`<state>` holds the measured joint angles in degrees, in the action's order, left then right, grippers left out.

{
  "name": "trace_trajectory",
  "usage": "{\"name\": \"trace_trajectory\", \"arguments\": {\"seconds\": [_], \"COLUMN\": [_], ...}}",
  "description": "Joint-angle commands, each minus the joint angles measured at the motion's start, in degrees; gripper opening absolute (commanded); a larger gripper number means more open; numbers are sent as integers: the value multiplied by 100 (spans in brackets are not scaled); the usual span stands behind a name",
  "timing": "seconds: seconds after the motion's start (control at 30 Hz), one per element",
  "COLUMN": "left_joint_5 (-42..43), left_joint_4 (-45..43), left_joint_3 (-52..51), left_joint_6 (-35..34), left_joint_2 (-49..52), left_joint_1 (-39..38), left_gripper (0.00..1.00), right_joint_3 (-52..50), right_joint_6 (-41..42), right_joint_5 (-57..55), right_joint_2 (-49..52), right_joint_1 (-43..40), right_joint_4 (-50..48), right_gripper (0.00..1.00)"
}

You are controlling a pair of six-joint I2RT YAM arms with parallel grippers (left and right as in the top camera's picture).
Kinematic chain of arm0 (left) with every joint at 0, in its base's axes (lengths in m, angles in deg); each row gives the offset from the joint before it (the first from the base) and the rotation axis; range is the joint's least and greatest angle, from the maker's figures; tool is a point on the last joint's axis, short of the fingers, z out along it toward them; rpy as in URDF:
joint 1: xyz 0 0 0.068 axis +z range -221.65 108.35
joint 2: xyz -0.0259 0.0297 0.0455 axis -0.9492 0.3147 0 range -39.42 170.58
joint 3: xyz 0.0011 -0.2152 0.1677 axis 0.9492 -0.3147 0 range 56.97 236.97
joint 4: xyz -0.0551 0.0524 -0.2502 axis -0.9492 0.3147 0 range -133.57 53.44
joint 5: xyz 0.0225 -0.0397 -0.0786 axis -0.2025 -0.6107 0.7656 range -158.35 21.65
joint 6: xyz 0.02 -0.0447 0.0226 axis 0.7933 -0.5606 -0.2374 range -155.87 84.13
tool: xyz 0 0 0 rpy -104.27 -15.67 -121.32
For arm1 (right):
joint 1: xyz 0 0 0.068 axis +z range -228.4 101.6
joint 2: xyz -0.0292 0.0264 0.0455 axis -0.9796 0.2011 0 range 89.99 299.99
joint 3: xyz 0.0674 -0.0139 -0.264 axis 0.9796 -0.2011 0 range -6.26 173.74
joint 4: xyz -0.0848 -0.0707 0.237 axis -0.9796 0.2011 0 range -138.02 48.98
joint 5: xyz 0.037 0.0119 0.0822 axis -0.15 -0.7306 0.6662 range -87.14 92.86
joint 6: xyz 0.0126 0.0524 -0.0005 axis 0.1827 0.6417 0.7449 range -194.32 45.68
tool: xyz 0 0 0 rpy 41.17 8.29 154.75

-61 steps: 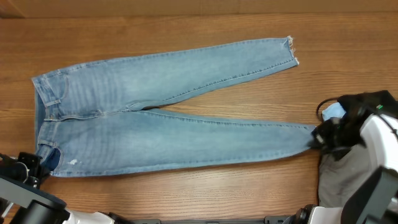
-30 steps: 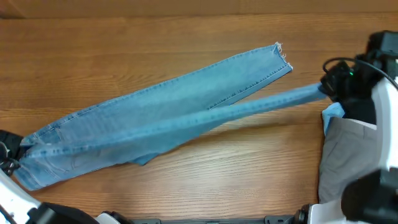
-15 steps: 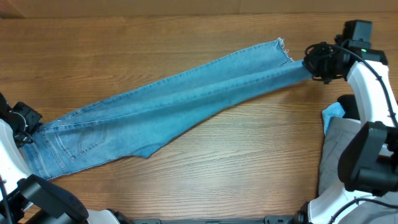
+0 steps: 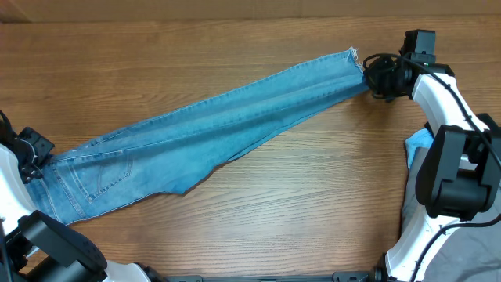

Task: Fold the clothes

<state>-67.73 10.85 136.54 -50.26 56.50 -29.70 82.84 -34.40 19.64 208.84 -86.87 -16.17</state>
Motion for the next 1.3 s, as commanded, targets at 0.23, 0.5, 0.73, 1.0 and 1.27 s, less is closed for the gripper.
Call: {"name": "trace_trajectory", "arguments": {"seconds": [0.23, 0.5, 0.73, 1.0, 1.27], "left_joint_5": [-634, -518, 723, 1276, 1143], "left_joint_4": [-310, -350, 164, 850, 918], "left_joint_3": [295, 295, 295, 293, 293], "left_joint_6": [323, 413, 568, 973, 975], "left_joint_2": [9, 9, -2, -2, -2], "left_joint_1": [15, -20, -42, -229, -699], "left_gripper": [48, 71, 66, 61, 60], "right_joint_3": [210, 166, 26, 26, 26], "right_joint_6": [9, -1639, -1768, -2044, -1829], "right_joint_5": [-118, -393, -776, 688, 1054], "right_joint_2": [22, 22, 378, 837, 839], "right_joint_1": [-151, 22, 76, 131, 177], "right_joint_4": [-890, 492, 153, -492, -505], "right_gripper": [90, 77, 33, 23, 34]}}
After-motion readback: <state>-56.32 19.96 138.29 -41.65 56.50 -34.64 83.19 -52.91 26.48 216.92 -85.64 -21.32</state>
